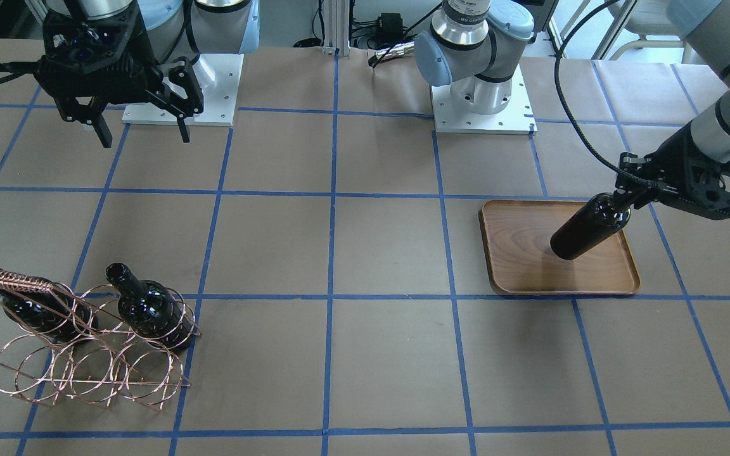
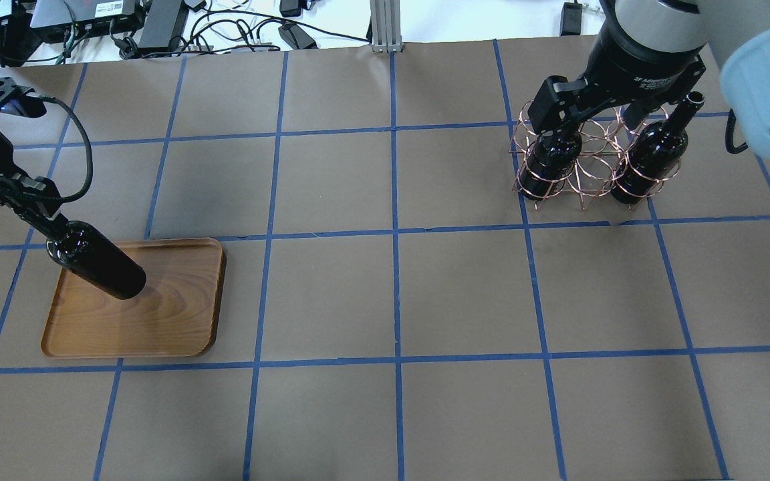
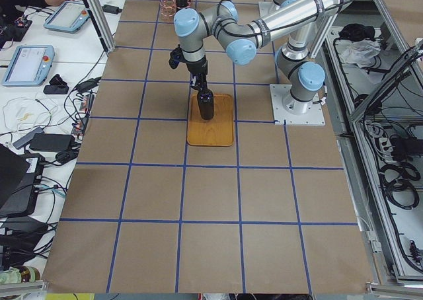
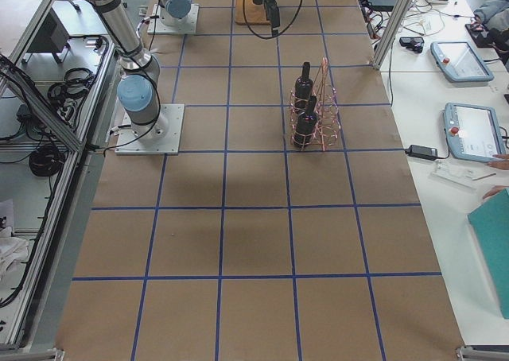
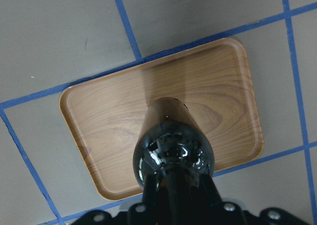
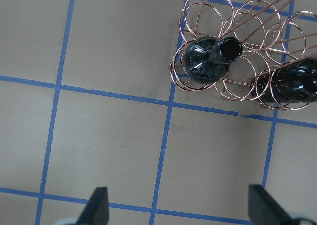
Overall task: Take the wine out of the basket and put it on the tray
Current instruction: 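Carry the bottle with the left gripper and lay it on the wooden tray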
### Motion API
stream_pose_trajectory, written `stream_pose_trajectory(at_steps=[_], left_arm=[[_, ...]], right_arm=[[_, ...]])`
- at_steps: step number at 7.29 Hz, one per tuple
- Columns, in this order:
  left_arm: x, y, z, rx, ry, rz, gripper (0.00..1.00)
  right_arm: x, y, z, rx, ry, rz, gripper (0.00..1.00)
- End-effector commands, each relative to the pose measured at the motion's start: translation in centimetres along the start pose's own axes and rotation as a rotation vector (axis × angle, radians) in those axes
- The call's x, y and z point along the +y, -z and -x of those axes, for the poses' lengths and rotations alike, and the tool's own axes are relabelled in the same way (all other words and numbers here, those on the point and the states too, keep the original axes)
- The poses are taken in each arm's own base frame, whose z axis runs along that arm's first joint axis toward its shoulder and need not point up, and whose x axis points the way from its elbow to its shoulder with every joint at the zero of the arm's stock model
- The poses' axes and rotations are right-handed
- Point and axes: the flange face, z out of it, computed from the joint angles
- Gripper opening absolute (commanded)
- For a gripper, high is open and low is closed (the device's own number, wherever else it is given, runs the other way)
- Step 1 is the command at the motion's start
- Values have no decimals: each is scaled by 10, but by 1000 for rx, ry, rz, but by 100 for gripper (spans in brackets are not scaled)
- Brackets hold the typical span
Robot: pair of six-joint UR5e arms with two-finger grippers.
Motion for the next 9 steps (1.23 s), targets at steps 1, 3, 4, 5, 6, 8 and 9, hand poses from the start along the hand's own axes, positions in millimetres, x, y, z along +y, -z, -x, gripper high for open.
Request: stream_pose_trajectory(at_steps=[1, 3, 4, 5, 6, 8, 9], left_arm=[[-3, -11, 5, 15, 11, 14, 0], [-5, -17, 7, 20, 2, 28, 0], [-5, -18, 8, 22, 1, 30, 20], [-6, -18, 8, 23, 7, 29, 71], [-4, -14, 7, 14, 39, 25, 100], [0, 6, -7, 0, 140, 9, 100], [0, 20, -18, -20, 188, -16, 100]], right_arm=[[0, 0, 0, 0, 0, -2, 100], [0, 0, 0, 0, 0, -2, 100], [0, 0, 0, 0, -1, -1, 100], [0, 0, 0, 0, 0, -1, 100], [0, 0, 0, 0, 0, -1, 100], [0, 0, 0, 0, -1, -2, 100], [0, 0, 0, 0, 0, -2, 100]])
